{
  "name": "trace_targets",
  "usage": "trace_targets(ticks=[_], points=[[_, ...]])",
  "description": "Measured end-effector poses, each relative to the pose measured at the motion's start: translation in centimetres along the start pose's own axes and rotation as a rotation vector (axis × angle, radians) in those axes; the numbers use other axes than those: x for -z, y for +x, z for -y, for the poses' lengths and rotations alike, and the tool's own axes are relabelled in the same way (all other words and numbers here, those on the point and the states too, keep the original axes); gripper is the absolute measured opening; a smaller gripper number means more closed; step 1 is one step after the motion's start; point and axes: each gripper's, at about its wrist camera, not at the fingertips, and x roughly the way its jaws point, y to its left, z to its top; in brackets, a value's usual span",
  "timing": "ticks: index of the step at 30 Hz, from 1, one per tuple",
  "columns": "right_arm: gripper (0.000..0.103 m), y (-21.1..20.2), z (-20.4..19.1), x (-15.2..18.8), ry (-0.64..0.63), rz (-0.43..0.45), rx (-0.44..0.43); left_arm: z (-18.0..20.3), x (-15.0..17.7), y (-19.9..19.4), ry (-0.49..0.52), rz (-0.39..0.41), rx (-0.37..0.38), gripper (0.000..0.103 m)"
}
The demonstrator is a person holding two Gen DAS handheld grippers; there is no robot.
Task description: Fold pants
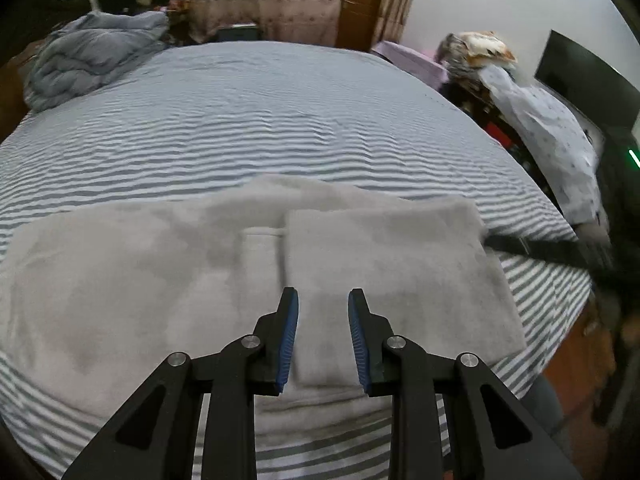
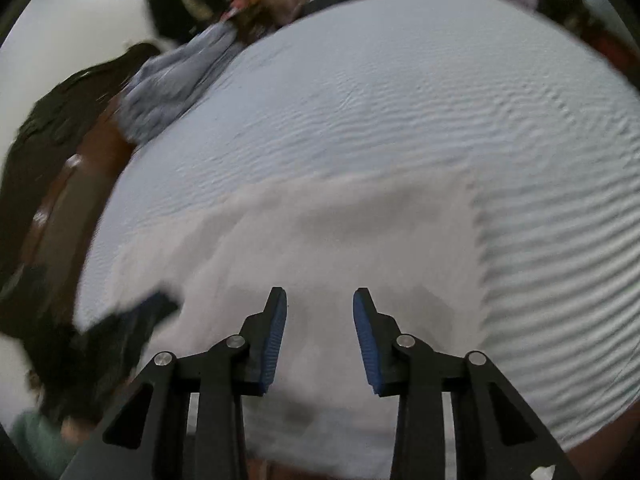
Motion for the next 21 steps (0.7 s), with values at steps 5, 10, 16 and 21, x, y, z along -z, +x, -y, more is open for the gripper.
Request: trace_targets(ticks=[5,10,16,21], points=[[0.028,3.9,3.1,-3.0,0.021,-0.025,0.111,0.4,0.9,3.9,-0.014,-0.116,-0.002,0.027],[0.026,7.1,4.0,-2.0,-0.009,-0.100,0.145,1.0,2.3,6.0,0.070,-0.146,-0.067,0.027],[0.026,4.3,3.6,1.7,-0.023,-0.103,0.100,0.5,2.3,5.8,0.049,-0.133,-0.043,0.027],[0.026,2.8,3.1,6.5,-0.007,-0.181,0.080,0.0,2.5,5.7,0.016,-0.125,-0.023,0.027]])
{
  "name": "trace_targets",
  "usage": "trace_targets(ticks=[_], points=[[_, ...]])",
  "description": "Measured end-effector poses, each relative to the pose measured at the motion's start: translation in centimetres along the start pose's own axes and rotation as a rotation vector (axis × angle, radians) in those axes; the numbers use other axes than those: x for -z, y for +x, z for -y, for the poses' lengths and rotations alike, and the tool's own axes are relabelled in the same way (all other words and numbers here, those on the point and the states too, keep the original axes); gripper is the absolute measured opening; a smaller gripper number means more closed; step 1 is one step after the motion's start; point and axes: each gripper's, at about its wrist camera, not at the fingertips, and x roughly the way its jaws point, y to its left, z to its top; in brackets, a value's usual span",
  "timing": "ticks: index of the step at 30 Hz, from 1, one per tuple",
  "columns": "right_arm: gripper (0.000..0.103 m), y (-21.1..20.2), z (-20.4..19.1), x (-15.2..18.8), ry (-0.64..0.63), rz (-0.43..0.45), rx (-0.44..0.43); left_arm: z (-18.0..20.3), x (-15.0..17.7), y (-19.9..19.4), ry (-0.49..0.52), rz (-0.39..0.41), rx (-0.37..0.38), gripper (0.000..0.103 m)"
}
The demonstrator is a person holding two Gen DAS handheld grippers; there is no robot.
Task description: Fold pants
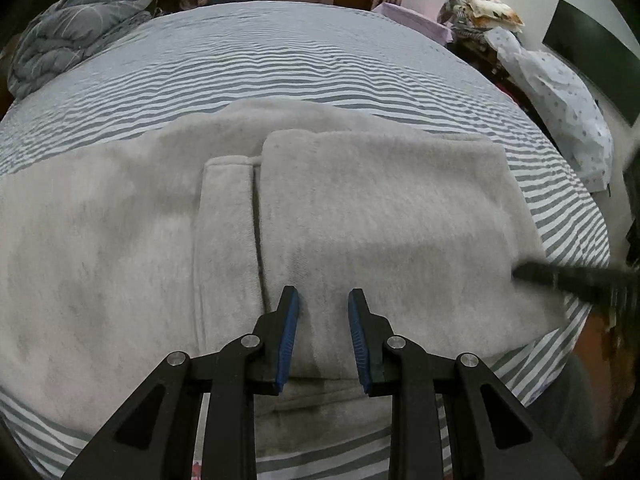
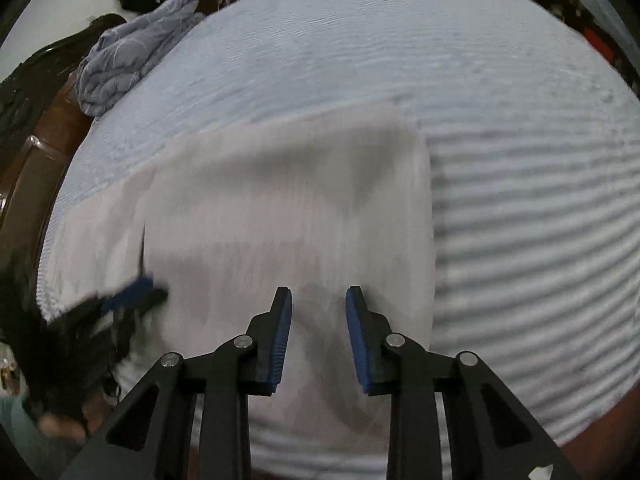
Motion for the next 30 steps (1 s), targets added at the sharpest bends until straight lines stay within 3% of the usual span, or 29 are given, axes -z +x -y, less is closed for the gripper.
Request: trace_targets(ticks=[3,7,12,14,17,23,25,30], points=[[0.026,0.6,-0.5,1.5,-0.044,-0.011,0.034,-0.5,-0.1,-0.3,-0.020,0.001,0.026,0.027],[0.037,0.9,-1.1,0.4,-0.038,-0.046,0.033,-2.7,-0.4,-1.8,-0.142,0.003,0.059,0.030],[0.038,-0.1,-2.6,-0.8,-0.061,-0.060,0.054,-8.2,0.0,-7.6,-0.325,0.138,0.022,0.061],[0.038,-1.1,-3.5,-1.3,-0.052,-0.038,0.013,-11.4,0.8,-10.2,-0.455,0.191,0.040,0.066],[0.044,-1.7,-5.7,-2.2,-0.083,-0.019,-0.039,-15.8,2.9,-12.8,-0.639,0.262,0.091,0.067],[0.045,-0.3,-11.3,-2.7,-0.181,-0.036,-0.122,-23.7,8.8,-16.0,-0.997,0.338,0.026,0.067],[0.045,0.3,-12.8,-2.4,-0.207,-0.043,-0.138,-24.9,10.0,-16.2,-1.042,0.326,-0.013,0.067],[0.045,1.6,-15.4,-2.0,-0.246,-0.072,-0.159,-26.1,10.5,-14.4,-1.060,0.279,-0.026,0.067]])
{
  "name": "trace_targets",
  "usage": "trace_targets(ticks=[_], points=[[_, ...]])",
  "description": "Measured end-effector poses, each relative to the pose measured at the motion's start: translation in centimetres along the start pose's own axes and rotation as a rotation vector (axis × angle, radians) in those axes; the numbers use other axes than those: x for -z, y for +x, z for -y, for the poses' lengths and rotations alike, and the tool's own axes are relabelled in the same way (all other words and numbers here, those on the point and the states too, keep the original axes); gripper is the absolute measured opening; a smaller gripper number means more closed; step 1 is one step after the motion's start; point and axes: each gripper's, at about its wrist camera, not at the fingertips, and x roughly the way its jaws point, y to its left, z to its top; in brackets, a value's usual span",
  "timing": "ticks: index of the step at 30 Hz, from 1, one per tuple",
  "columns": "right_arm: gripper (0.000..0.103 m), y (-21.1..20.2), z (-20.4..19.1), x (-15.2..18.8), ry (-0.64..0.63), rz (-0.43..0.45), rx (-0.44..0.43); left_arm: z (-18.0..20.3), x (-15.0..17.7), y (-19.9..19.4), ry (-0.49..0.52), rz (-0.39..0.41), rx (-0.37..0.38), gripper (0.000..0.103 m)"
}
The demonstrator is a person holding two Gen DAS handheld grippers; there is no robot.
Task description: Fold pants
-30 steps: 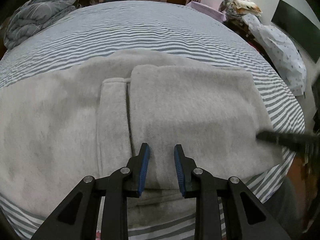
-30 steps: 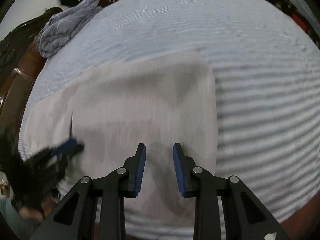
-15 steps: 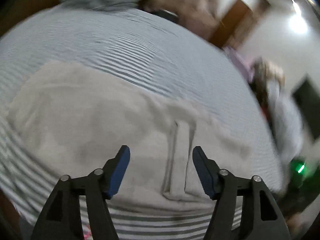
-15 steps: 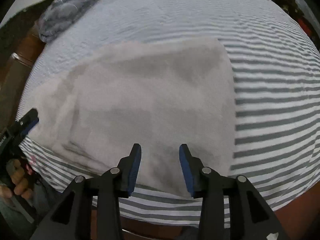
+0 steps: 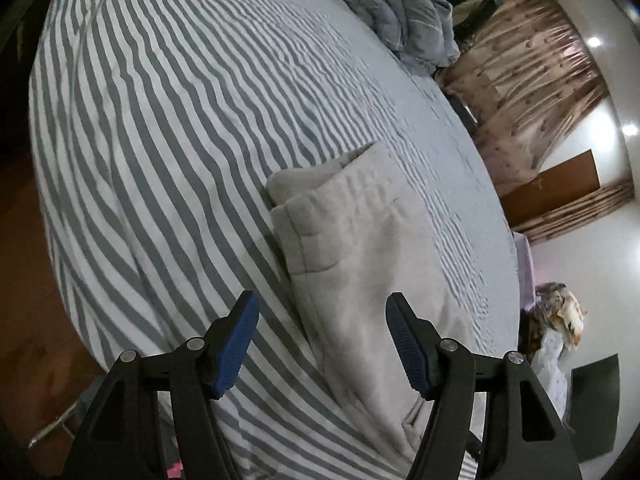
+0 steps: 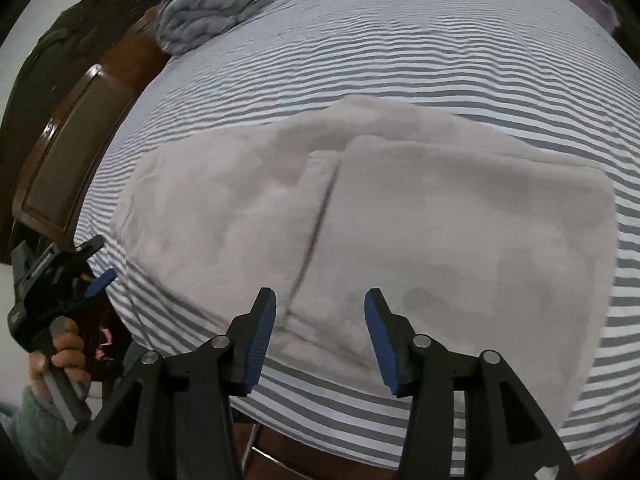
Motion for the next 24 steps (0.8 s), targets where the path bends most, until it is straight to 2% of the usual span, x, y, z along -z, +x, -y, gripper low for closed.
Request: trace_targets(ticks=[5,7,11,19,24], points=[[0.045,0.7,0.1,0.1,0.023,-0.025,-0.007,-0.3,-1.4,3.1,-0.017,-0.006,0.016,0.067],[0.045,0.9,0.2,0.1,0.031,-0.031,0.000,-0.8,-2.0,4.4,-0.047,-0.020,0.000,0.067],[0.045,1.5,0.1,-0.3,0.024,-0.045,0.025,-2.2,-3.1,6.1,-0.108,-0.019,0.050,0.067],[0.045,3.6,-1.0,-1.5,-0.003,-0.030,0.094,-1.6,-5.5,8.3,-0.110,0.031,0.099,0.080],[0.045,5.4,-0.9,-1.5,-0.005,-0.065,0.126,-0.7,-6.2,9.0,-0.087,0.085,0.097,0.085]])
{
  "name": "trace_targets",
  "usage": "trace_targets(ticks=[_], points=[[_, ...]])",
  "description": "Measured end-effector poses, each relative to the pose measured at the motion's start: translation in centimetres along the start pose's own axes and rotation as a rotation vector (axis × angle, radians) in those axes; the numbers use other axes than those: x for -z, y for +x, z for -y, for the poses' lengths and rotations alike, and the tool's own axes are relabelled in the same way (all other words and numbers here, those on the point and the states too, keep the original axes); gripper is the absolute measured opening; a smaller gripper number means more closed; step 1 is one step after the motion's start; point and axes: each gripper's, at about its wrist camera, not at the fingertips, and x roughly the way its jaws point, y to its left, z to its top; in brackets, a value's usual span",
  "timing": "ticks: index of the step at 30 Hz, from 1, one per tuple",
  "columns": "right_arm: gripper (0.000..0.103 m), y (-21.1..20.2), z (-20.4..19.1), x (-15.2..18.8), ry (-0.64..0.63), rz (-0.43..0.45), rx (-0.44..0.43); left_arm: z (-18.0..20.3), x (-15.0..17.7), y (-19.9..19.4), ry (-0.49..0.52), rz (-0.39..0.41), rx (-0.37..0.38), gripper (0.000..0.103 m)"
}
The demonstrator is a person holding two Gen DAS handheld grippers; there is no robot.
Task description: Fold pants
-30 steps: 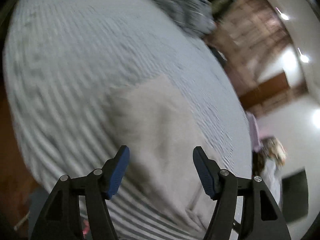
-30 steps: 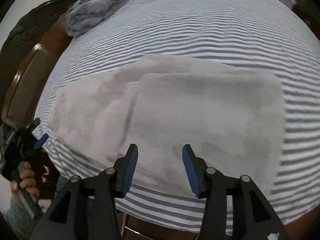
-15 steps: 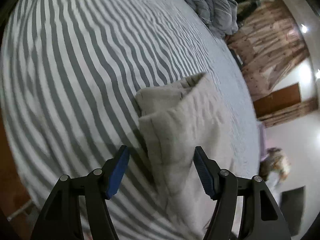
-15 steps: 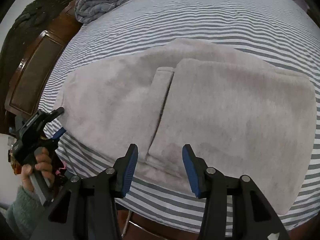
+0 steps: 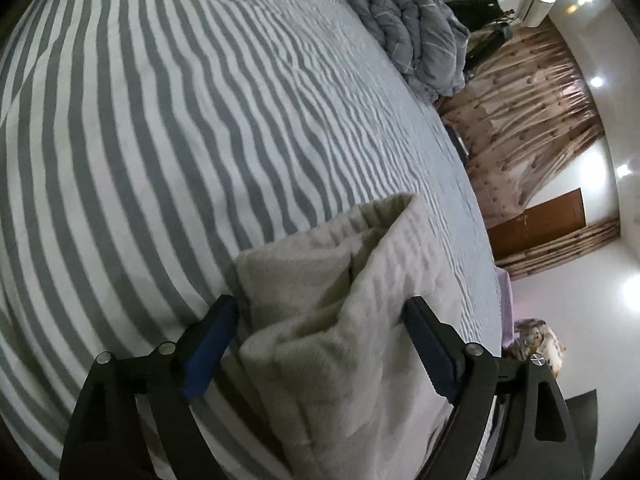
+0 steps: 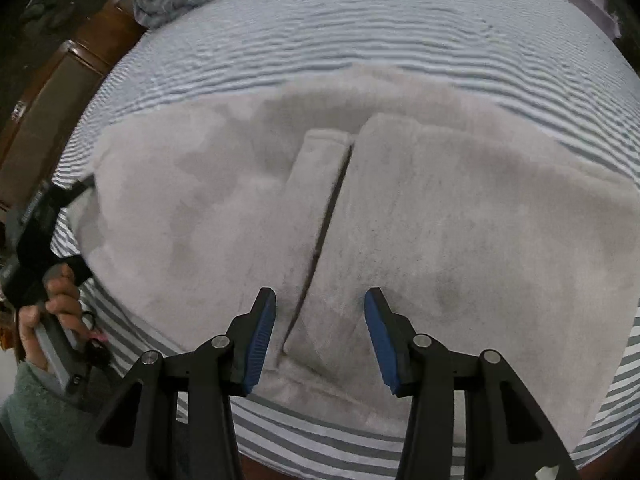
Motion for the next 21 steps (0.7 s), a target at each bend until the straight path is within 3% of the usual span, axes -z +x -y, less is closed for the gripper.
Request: trace_targets(ticks=[2,4,5,9,14,21], points=[[0.048,0.1,-0.1,-0.1,0.000,-0.002,-0.004,0.1,-0.1,0.2,0.012,0.014,0.003,0.085],[0.051,0.2,-0.1,-0.1,0.004,-0.008,-0.007,0.3,-0.1,0.2,0.032,0.028,0.011,0.074],[0.051,0.2,-0.2,-0.2,0.000,-0.011,-0.005,0.4,-0.2,0.2,0.052,0.033,-0.009,0.062],[0.055,0.4,-0.4,-0.3,-0.009,-0.009,0.001,0.4,0.2,-0.8,0.099,0.054,-0.003,0.044],[0.056,0.2,-0.5,-0.2,-0.006,0.003,0.008,2.4,0.6,-2.2,0.216,0.086,-0.006,0.035],[0.054,-0.7,0.3,-0.2,0.032,0.011,-0.038,5.4,0.8,-4.1,0.261,0.107,0.001,0.032]])
